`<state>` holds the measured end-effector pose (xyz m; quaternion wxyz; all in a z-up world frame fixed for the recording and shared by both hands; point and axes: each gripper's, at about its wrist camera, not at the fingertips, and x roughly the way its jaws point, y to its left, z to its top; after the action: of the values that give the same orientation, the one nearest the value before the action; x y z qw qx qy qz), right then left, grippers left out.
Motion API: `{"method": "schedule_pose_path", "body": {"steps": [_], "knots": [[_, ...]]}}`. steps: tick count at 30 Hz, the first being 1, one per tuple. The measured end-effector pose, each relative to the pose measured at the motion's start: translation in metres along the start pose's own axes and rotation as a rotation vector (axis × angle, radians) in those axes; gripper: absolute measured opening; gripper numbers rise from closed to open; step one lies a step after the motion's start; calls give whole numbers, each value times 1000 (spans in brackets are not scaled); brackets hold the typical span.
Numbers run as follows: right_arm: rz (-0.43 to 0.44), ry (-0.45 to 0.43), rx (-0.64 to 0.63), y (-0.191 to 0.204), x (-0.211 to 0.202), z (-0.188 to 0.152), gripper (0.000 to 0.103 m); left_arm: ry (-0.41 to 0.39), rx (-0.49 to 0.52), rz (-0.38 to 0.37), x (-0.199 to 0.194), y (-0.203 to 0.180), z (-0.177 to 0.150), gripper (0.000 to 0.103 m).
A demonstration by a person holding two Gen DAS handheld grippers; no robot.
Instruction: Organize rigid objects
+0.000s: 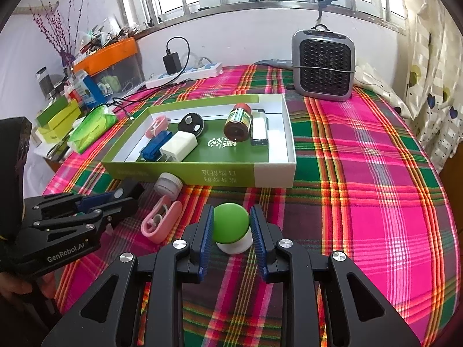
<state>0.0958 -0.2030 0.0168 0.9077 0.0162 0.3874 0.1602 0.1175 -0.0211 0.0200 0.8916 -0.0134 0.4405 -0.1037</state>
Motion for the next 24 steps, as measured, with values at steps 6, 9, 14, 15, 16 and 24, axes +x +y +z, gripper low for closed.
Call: {"method": "schedule_pose_path", "body": {"steps": [6, 9, 14, 15, 16, 24], "knots": [[49, 20, -8, 3, 3, -1, 31, 2, -1, -2, 0, 1, 0, 26], [36, 33, -29, 7, 7, -2, 39, 3, -2, -4, 1, 1, 0, 26], [-3, 60, -59, 13, 16, -4, 40, 2, 0, -2, 1, 0, 0, 26], [-6, 58, -60, 13, 16, -4, 40, 2, 0, -2, 0, 1, -1, 26], [-6, 57, -60, 13, 15, -4, 40, 1, 1, -3, 1, 0, -1, 26], [-13, 40, -66, 13, 10, -3, 34, -11, 3, -2, -7, 0, 4, 26]]}}
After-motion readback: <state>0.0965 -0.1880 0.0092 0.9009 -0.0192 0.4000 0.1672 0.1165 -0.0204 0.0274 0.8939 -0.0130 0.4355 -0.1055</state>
